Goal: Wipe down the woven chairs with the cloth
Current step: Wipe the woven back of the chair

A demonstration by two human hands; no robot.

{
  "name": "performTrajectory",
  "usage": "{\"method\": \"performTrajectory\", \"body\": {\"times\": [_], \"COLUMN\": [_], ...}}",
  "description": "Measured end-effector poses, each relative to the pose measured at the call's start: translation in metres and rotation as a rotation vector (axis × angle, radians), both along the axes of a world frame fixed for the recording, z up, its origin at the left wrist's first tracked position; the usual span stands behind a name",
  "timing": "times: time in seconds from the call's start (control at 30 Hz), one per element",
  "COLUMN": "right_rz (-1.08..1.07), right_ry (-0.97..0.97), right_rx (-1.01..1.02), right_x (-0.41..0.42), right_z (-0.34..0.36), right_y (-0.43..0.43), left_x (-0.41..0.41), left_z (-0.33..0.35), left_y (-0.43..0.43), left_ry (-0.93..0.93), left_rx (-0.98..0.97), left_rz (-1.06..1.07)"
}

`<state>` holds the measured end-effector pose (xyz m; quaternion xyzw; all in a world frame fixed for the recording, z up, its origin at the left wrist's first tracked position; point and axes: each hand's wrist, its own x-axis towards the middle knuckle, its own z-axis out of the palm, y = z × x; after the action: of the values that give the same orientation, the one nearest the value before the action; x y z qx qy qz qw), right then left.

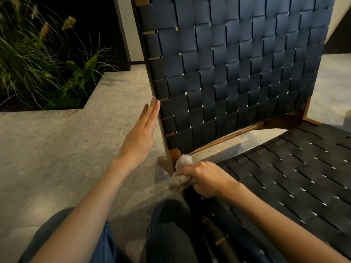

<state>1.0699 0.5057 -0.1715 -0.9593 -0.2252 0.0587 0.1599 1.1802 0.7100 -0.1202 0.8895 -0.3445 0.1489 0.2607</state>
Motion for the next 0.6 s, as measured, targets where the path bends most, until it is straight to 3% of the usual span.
{"method": "performTrajectory", "body": {"times": [0.17,0.4,0.6], "right_rz": [-0.048,-0.111,-0.242], "right_ry": [-0.028,0.145,-0.109], "right_rx": [0.03,0.102,0.215], "right_x": [-0.014,-0.017,-0.021], "right_z": [-0.022,-0.006,-0.021], "right_y": [0.009,0.0,0.006], "left_x": [-0.002,-0.01,-0.018], "left_z": [-0.005,-0.005,-0.008], "left_y": [0.001,-0.005,-0.007], "left_ry": [-0.025,0.005,-0.052], "left_rx": [0.041,0.032,0.129], "left_rz": [-0.002,0.016,0.059]}}
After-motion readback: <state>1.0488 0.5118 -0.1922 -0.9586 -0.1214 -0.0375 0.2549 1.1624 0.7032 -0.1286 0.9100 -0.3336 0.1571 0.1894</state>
